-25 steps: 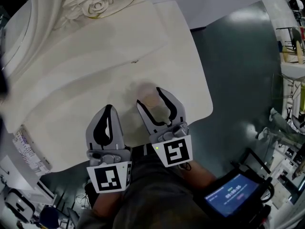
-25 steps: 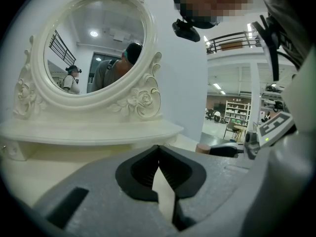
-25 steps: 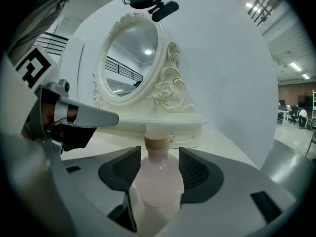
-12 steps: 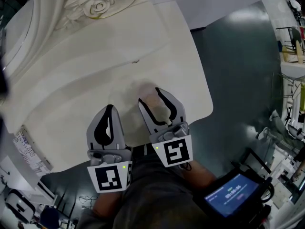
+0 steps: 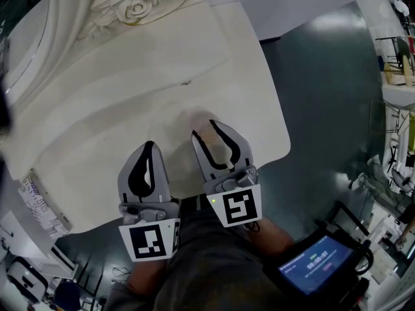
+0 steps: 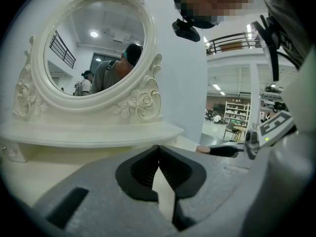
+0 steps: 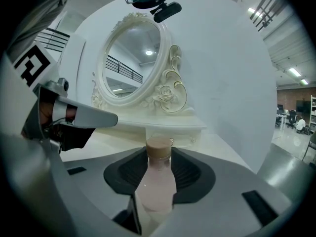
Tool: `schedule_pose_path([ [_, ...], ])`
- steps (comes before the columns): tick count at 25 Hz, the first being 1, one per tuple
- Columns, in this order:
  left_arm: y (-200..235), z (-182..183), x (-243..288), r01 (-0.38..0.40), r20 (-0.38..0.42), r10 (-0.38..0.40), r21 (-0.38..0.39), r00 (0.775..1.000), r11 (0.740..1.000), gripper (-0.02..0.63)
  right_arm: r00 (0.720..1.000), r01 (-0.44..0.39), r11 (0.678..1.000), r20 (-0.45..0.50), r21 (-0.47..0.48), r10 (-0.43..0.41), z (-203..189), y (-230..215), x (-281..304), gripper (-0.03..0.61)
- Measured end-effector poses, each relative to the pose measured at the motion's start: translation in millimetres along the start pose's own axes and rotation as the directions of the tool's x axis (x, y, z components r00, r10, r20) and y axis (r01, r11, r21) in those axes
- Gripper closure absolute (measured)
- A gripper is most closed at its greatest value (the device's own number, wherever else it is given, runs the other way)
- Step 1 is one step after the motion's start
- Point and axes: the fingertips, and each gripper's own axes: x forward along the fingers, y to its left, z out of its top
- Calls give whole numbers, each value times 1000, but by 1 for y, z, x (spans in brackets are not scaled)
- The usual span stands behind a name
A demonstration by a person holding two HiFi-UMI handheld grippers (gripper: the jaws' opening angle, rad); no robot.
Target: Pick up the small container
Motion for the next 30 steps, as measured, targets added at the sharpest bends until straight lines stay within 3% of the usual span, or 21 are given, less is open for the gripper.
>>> schedule_pose_path([
  [30,-3,23,-9,-8,41,7,23,999,1000,598,1000,-7,1000,2,16,7,7,-4,-1,434],
])
